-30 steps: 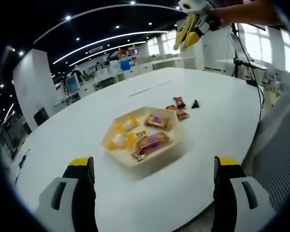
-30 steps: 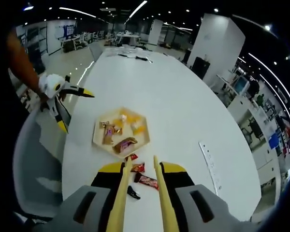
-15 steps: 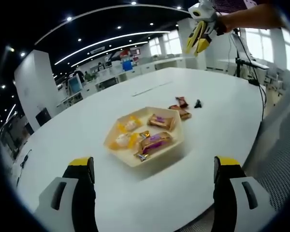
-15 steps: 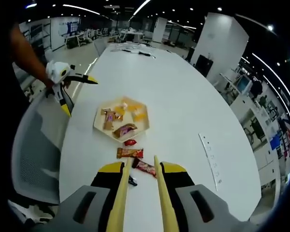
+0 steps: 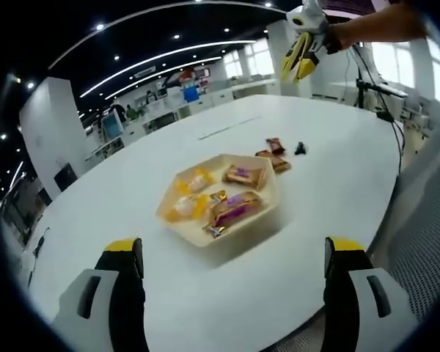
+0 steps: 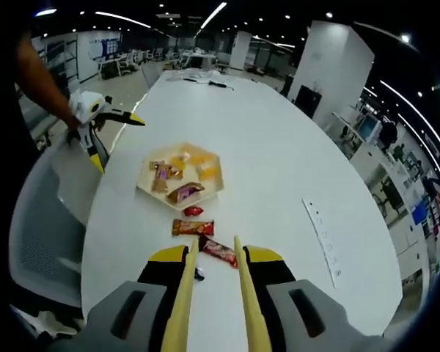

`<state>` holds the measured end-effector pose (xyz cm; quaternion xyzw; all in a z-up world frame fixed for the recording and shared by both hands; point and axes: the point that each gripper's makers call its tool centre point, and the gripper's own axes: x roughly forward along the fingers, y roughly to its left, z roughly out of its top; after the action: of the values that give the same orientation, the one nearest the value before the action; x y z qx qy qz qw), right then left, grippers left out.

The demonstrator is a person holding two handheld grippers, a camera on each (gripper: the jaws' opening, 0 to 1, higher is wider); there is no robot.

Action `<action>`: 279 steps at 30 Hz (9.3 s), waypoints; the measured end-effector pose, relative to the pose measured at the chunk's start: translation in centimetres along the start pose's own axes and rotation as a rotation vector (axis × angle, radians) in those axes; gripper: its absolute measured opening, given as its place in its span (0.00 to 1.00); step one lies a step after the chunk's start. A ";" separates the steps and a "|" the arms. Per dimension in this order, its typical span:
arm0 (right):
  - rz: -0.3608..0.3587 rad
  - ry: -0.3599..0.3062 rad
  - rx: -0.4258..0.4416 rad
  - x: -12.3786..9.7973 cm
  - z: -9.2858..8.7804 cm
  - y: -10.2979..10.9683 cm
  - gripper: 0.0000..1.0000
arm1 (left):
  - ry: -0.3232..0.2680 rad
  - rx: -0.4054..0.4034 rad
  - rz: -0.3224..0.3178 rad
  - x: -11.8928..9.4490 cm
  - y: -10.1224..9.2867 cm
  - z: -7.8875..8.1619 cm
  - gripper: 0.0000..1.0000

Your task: Place the target food into the container with the food tongs after gripping and lifting it, then release it inside without dropping or visibly crushing the food.

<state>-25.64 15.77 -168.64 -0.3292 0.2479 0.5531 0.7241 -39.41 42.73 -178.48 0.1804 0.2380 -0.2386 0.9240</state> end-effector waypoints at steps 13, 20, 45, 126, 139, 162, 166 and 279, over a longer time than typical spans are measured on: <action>0.029 0.009 -0.037 2.8 -2.5 1.3 0.28 | 0.018 -0.004 0.014 0.1 0.3 -0.4 0.98; 0.056 0.040 -0.061 4.1 -4.1 2.1 0.28 | 0.027 0.003 0.010 0.2 0.2 -0.7 0.98; 0.132 0.138 -0.049 9.4 -9.2 4.4 0.28 | 0.044 -0.007 0.020 0.1 0.5 -1.0 0.97; 0.038 0.224 0.207 5.8 -5.0 0.9 0.20 | 0.015 -0.004 0.048 0.0 1.3 -0.6 0.99; 0.025 0.212 0.206 6.3 -2.8 0.5 0.20 | 0.007 -0.003 0.040 0.0 1.2 -0.5 0.99; 0.055 0.181 0.139 10.7 6.1 1.7 0.20 | 0.013 0.016 0.015 0.0 0.5 -0.5 0.98; 0.056 0.170 0.127 11.4 8.1 1.8 0.20 | 0.009 0.021 0.017 0.0 0.5 -0.4 0.97; -0.496 -0.076 0.515 0.6 1.0 -0.4 0.29 | -0.153 -0.152 -0.254 -1.3 -3.8 3.3 0.99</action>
<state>-25.07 16.84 -168.32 -0.1654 0.2645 0.2919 0.9041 -41.23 38.61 -175.98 0.0598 0.2051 -0.3481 0.9128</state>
